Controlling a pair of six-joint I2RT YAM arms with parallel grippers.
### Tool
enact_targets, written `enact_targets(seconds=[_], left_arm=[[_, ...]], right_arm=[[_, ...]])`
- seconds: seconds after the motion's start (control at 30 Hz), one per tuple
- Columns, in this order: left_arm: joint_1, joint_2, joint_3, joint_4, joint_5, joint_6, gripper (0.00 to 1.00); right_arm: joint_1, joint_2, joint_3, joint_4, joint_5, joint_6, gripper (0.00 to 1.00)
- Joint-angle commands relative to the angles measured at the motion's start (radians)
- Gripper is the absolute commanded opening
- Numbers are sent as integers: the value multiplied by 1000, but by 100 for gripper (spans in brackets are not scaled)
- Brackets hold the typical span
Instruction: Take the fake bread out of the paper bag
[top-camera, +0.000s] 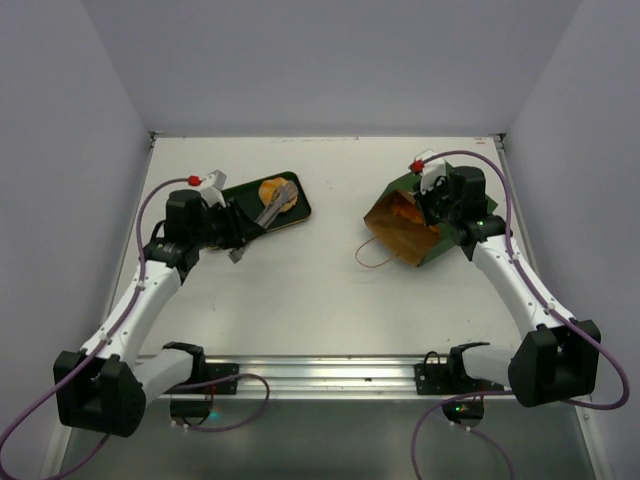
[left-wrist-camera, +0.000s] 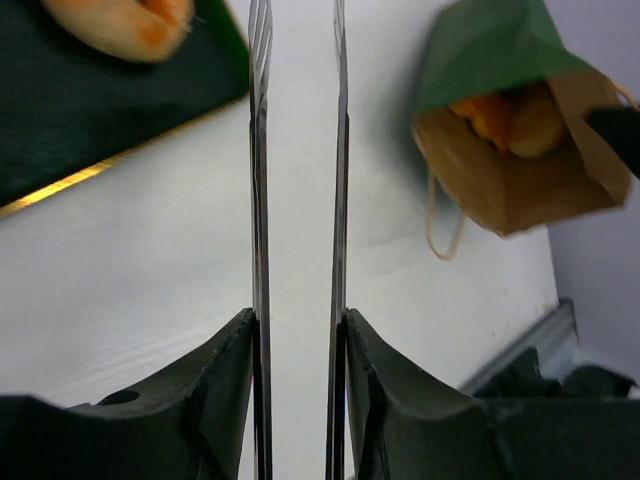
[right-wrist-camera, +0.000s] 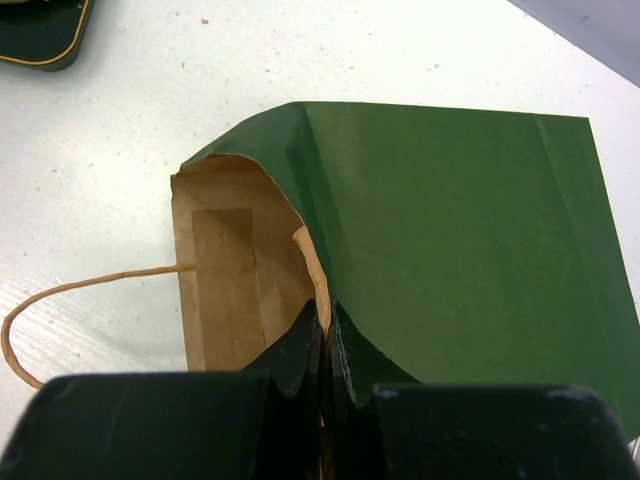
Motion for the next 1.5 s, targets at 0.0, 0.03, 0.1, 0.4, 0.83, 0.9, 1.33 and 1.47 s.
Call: enact_targets(seconds=[0.0,0.03,0.1,0.4,0.83,0.9,1.33,1.47], left_arm=[[-149,-95,-39,32,157,-80,41],[-183,-112,-54,67,162,-106,41],[-255,-163,-105,106,171,-185,41],[-526,3,-165,542,70,-453,40],[-670,546,133,709,-131,-657,38],[-676,604,174,703,-154,-707,38],[-691,719,153,802,-280,-979,43],[-694,758,164,836,-269,-1043,44]], right_arm=[[-5,-22,8,15,-47,-22,0],[-5,-24,8,14,-53,-26,0],[-5,-24,5,12,-58,-32,0],[-7,-13,8,11,-84,-30,0],[-7,-36,-15,37,-81,-16,0],[-7,-39,-18,43,-81,-16,0],[-7,-41,-30,57,-92,-4,0],[-7,-42,-30,58,-95,-3,0]])
